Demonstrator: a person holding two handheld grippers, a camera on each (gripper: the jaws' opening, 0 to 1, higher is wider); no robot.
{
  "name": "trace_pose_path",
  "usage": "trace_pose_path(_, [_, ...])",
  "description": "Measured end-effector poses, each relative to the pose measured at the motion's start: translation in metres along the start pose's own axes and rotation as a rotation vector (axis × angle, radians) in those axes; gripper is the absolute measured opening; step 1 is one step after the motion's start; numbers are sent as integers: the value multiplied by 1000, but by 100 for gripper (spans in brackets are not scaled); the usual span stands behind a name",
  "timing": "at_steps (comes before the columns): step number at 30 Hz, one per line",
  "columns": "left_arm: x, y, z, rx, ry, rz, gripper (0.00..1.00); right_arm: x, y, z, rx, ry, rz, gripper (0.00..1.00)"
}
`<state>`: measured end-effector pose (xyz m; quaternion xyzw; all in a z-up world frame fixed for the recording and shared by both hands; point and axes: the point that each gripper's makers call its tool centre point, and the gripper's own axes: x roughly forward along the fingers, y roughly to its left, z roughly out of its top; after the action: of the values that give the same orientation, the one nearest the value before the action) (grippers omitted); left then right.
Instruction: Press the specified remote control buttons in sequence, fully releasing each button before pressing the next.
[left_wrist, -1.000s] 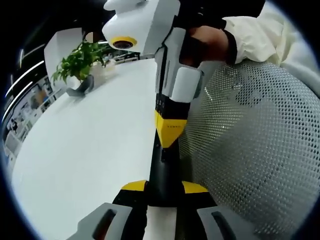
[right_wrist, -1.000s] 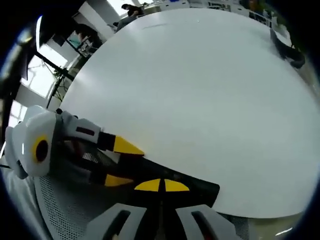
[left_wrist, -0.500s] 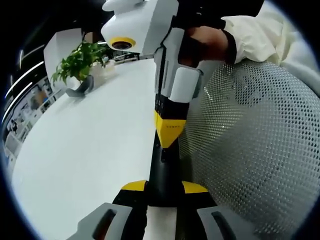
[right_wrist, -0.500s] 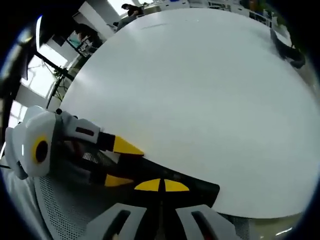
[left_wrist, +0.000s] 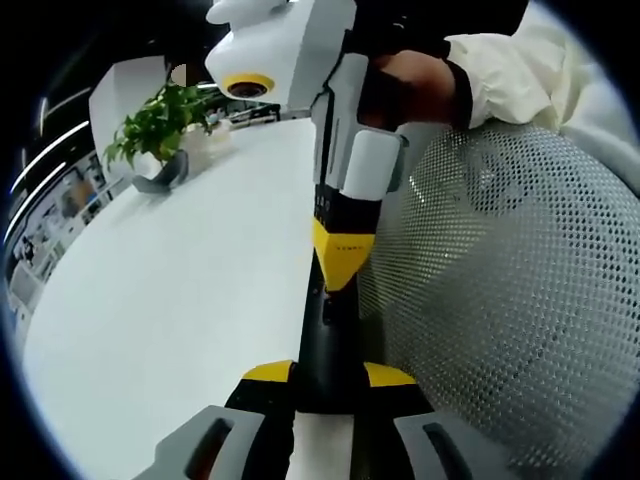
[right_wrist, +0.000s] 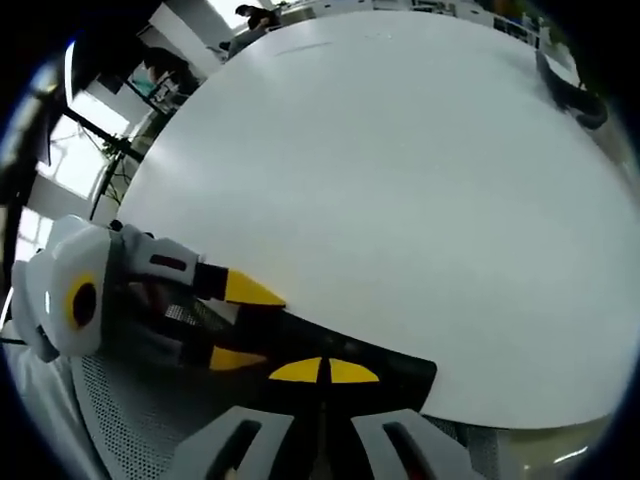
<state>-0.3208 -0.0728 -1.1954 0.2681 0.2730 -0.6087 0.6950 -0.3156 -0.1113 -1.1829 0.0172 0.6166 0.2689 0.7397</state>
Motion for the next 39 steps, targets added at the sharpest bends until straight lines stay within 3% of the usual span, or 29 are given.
trace_pose_path(7, [0,0,0,2,0,0,24,-1,2,-1,40,1,25,0])
trace_pose_path(13, [0,0,0,0,-1,0,24,5,5,-9,14,53,18,0])
trace_pose_path(39, [0,-1,0,12,1,-3,25,6,5,-13,48,73,56,0])
